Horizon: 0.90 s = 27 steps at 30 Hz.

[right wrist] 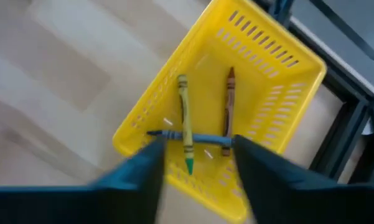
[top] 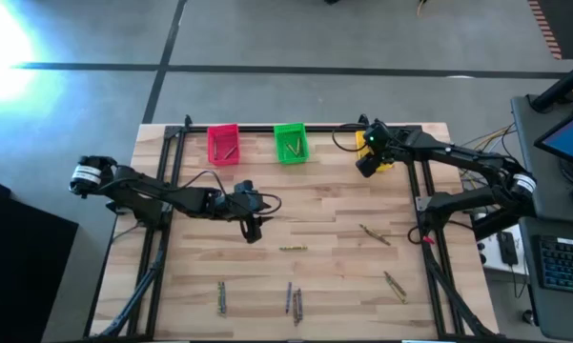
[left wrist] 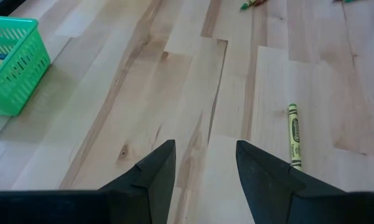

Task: Sort crayons
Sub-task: Put the green crayon into the yellow basket

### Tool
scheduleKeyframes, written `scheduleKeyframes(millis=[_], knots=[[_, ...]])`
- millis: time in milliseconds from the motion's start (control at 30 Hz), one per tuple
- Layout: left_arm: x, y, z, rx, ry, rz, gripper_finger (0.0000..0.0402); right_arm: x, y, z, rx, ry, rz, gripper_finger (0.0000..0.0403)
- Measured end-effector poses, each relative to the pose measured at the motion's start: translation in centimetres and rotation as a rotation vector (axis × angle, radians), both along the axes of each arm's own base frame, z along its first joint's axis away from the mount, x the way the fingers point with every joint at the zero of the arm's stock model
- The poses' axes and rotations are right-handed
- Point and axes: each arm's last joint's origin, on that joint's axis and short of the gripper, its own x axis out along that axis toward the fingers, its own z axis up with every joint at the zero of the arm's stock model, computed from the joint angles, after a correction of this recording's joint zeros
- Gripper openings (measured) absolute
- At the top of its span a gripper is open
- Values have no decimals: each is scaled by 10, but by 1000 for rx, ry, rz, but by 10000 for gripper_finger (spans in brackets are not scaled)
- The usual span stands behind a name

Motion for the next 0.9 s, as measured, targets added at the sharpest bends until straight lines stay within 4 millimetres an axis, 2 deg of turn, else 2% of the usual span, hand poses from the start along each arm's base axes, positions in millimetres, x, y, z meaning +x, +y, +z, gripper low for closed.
scheduleKeyframes(millis=[100,167,300,433,800,867,900], knots=[[0,0,0,0,0,0,153,-1,1,-1,15,18,30,47],[0,0,0,0,0,0,153,-1,1,-1,18,10,39,22],[0,0,0,0,0,0,152,0,1,0,17,-7,39,15],[0,0,0,1,0,-2,153,0,2,-1,50,-11,89,51],[0,0,0,2,1,-3,153,3,5,-2,87,-51,114,233],[0,0,0,2,1,-3,153,1,6,-4,93,-24,92,240],[0,0,0,2,1,-3,153,0,7,-5,105,-5,93,230]])
